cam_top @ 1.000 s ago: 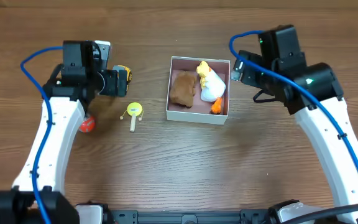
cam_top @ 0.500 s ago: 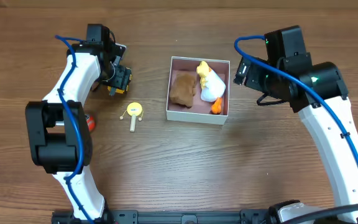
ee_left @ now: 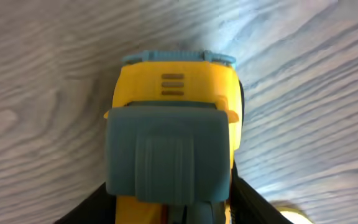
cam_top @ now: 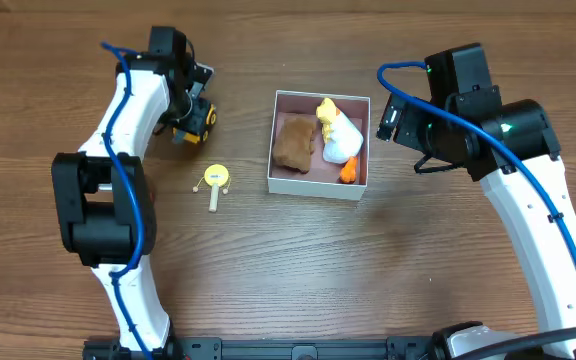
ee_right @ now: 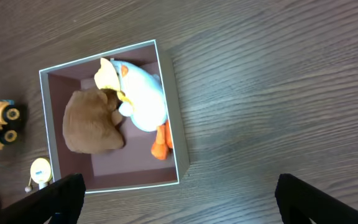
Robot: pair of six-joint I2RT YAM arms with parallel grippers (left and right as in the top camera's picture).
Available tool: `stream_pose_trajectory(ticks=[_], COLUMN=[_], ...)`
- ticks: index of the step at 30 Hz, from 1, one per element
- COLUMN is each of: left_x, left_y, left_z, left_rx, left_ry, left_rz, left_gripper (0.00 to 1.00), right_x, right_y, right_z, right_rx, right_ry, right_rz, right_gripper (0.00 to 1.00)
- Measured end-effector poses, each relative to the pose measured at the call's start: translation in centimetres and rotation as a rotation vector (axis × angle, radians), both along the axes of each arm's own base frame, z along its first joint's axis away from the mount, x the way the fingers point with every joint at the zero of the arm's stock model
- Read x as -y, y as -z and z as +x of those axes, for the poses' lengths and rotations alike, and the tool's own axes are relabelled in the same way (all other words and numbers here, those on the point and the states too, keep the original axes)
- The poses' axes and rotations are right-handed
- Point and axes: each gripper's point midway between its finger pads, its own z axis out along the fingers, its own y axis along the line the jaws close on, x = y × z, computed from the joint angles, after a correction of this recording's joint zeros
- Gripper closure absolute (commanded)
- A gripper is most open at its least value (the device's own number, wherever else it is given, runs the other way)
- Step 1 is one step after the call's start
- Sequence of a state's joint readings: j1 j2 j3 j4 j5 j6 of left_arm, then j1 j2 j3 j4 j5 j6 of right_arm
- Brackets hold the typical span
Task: Pack container
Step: 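Grasp the yellow-blue toy truck with the left gripper, then carry the truck with the left gripper and drop it into the box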
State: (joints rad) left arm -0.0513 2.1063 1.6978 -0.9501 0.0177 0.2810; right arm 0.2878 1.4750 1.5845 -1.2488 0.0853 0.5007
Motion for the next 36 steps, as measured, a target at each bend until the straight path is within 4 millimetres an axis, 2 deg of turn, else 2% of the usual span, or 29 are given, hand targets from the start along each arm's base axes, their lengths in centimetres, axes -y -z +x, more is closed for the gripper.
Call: stream_pose_trajectory(ticks=[5, 7, 8, 9, 11, 12, 13, 15, 18, 19, 21, 23, 25, 26, 29, 32, 33, 34, 35, 36], left_x=[0.2, 0.9, 1.9, 2.3, 6.8, 8.6, 10.8, 16.1, 20.5, 21.7, 22.8, 23.1, 23.3, 23.2, 23.7, 24.3, 24.6, 24.8, 24.9, 25.0], left_y=[-3.6, -5.5, -7.1, -7.5, -11.7, -12.8, -14.0, -15.3, -15.3, -15.3, -14.8, -13.7, -11.4, -9.3, -7.0, -5.4, -4.7, -4.3, -4.2, -4.2], left_z=[-0.6, -1.8, -2.1, -2.0, -2.1, -2.4, -2.9, -5.1, -7.9, -8.6, -9.5, -9.3, -9.3, -9.6, -9.7, -10.2, -10.1, -9.9, -9.7, -9.7], left_rx=[-0.043, -0.089, -0.091, -0.087, -0.023, 0.002, 0.027, 0.058, 0.051, 0.054, 0.052, 0.054, 0.037, 0.004, 0.006, -0.005, 0.004, 0.013, 0.020, 0.022], left_ry=[0.004, 0.025, 0.052, 0.065, 0.185, 0.239, 0.315, 0.511, 0.708, 0.772, 0.875, 0.931, 1.000, 1.057, 1.116, 1.121, 1.113, 1.098, 1.081, 1.066], left_rz=[0.002, 0.005, 0.007, 0.006, 0.004, 0.004, 0.006, 0.012, 0.026, 0.031, 0.047, 0.055, 0.059, 0.068, 0.053, 0.019, 0.007, -0.001, -0.008, -0.012], left_gripper=[0.91, 0.92, 0.92, 0.92, 0.91, 0.90, 0.90, 0.88, 0.84, 0.82, 0.75, 0.73, 0.71, 0.71, 0.64, 0.51, 0.47, 0.18, 0.01, 0.00], right_x=[0.0, 0.0, -0.1, -0.2, -0.2, 0.5, 1.5, 5.8, 11.3, 12.6, 14.5, 14.9, 15.0, 14.8, 14.8, 14.7, 14.6, 14.5, 14.5, 14.4], right_y=[0.0, 0.0, -0.1, -0.4, -0.8, -0.9, -0.9, -1.5, -2.9, -3.3, -3.4, -3.3, -3.2, -3.2, -3.2, -3.1, -3.0, -3.0, -3.0, -2.9], right_z=[-0.1, 0.0, 0.2, 0.8, 1.4, 1.7, 1.9, 2.2, 1.3, 0.9, 0.0, -0.3, -0.3, -0.3, -0.3, -0.5, -0.6, -0.6, -0.6, -0.7], right_rx=[-0.002, 0.000, 0.009, 0.035, 0.064, 0.066, 0.068, 0.085, 0.124, 0.132, 0.127, 0.114, 0.112, 0.110, 0.109, 0.100, 0.093, 0.093, 0.091, 0.086], right_ry=[0.000, 0.000, 0.002, 0.004, 0.014, 0.039, 0.075, 0.201, 0.358, 0.396, 0.455, 0.469, 0.470, 0.466, 0.465, 0.464, 0.464, 0.460, 0.460, 0.458], right_rz=[-0.001, -0.001, 0.004, 0.012, 0.024, 0.030, 0.033, 0.035, 0.049, 0.056, 0.081, 0.101, 0.112, 0.118, 0.122, 0.124, 0.125, 0.130, 0.133, 0.135], right_gripper=[0.00, 0.00, 0.00, 0.00, 0.00, 0.00, 0.00, 0.00, 0.00, 0.00, 0.00, 0.00, 0.00, 0.00, 0.00, 0.00, 0.00, 0.00, 0.00, 0.00])
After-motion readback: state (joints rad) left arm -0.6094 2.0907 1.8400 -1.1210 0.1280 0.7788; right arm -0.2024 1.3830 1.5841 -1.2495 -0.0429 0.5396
